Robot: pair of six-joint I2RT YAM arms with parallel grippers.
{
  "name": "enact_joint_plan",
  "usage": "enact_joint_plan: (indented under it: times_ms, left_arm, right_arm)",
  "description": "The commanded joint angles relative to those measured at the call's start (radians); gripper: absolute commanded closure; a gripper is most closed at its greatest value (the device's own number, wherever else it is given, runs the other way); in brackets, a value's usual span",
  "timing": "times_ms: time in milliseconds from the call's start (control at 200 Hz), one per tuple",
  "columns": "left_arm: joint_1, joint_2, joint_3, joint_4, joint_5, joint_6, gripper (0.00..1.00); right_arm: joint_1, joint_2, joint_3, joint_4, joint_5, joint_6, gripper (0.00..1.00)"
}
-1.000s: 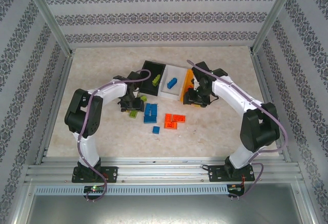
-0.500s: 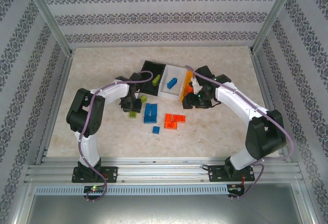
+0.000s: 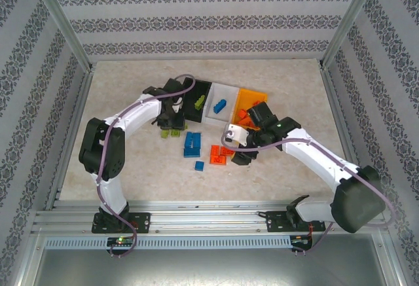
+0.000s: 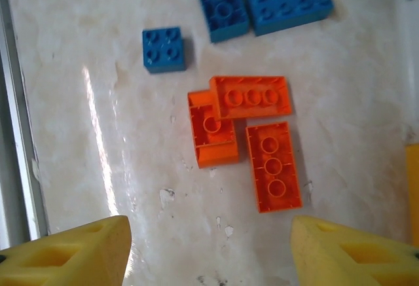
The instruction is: Sort the legos into containers by color
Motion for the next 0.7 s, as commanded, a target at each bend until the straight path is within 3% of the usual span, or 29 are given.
enact_joint_plan:
  times_ms: [0, 355, 515, 694]
  left_arm:
    - [0.018, 0.038, 0.118, -0.07, 0.006, 0.034, 0.76]
    - [0.063, 0.347, 0.59, -0.151, -0.016, 0.047, 0.75]
    - [0.066, 0.483, 0.737, -0.166, -0.01, 0.039, 0.74]
    - [0.066, 0.553, 0.797, -0.146, 0.052, 0.021, 0.61]
  right_arm:
    - [0.0, 0.052, -0.02, 0.007, -0.001, -0.188, 0.34]
    - [0.009, 0.166, -0.039, 0.092, 0.042, -0.265, 0.35]
    - [0.006, 0.229, 0.007, 0.051, 0.054, -0.293, 0.35]
    - [0.001, 0.264, 0.028, 0.034, 0.081, -0.321, 0.35]
